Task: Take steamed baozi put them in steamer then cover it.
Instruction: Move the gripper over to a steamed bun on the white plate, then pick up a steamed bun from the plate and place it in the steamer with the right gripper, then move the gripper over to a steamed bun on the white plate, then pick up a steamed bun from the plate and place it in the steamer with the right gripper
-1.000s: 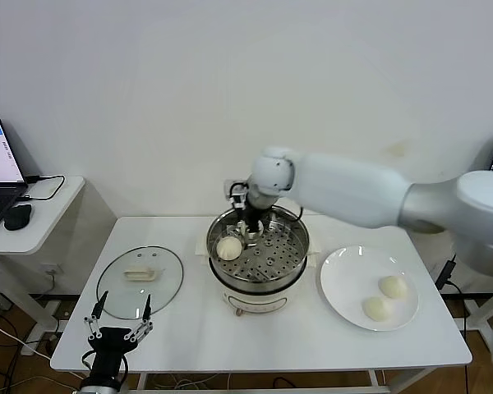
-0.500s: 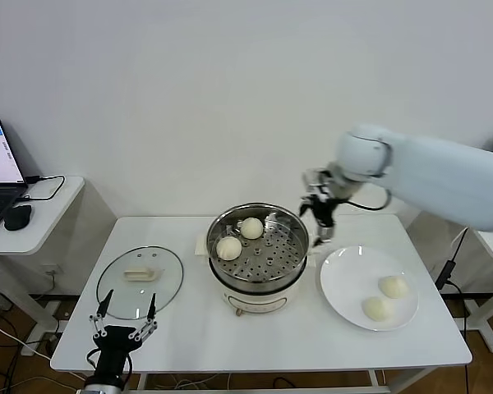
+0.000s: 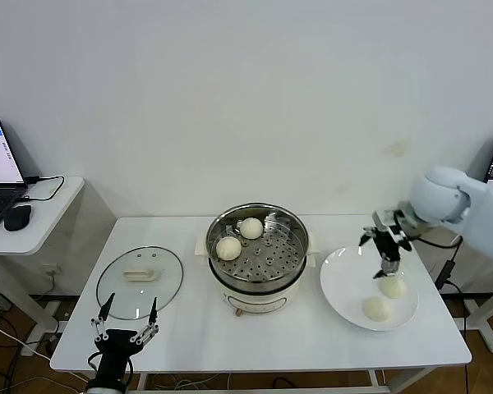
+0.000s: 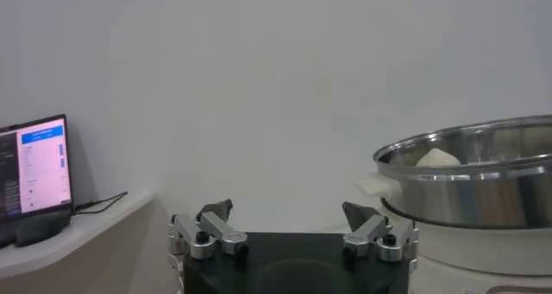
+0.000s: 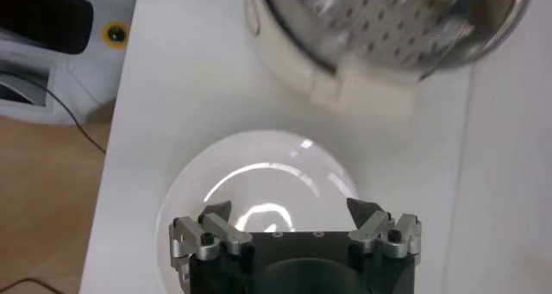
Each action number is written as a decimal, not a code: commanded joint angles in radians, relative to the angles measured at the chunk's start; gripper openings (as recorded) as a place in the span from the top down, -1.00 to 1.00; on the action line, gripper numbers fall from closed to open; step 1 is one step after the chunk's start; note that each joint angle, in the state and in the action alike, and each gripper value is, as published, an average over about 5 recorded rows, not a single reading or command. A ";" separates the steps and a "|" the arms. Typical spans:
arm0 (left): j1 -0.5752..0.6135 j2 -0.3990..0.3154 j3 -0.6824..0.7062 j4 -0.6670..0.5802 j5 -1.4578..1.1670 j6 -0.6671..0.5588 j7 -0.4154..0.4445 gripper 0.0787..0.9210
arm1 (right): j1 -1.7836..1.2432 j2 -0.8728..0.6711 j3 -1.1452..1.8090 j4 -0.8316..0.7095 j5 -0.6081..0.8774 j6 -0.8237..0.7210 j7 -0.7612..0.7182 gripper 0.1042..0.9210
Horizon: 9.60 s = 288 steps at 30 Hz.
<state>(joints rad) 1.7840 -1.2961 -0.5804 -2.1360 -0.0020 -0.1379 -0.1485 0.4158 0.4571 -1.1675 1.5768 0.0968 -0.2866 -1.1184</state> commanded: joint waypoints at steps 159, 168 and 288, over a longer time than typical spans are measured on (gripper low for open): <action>-0.051 0.024 0.009 0.043 -0.017 -0.013 -0.003 -0.77 | 0.024 -0.023 0.028 -0.070 0.010 -0.067 0.125 -0.76; -0.052 0.021 0.020 0.046 -0.008 -0.011 -0.003 -0.77 | -0.318 -0.079 0.310 -0.153 -0.182 0.064 0.032 -0.76; -0.047 -0.009 0.007 0.045 -0.006 -0.016 -0.006 -0.77 | -0.023 0.561 -0.059 -0.242 0.314 -0.363 0.331 -0.20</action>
<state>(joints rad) 1.7377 -1.3039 -0.5744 -2.0913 -0.0079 -0.1531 -0.1540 0.4455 0.9825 -1.2279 1.3735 0.4577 -0.6407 -0.7994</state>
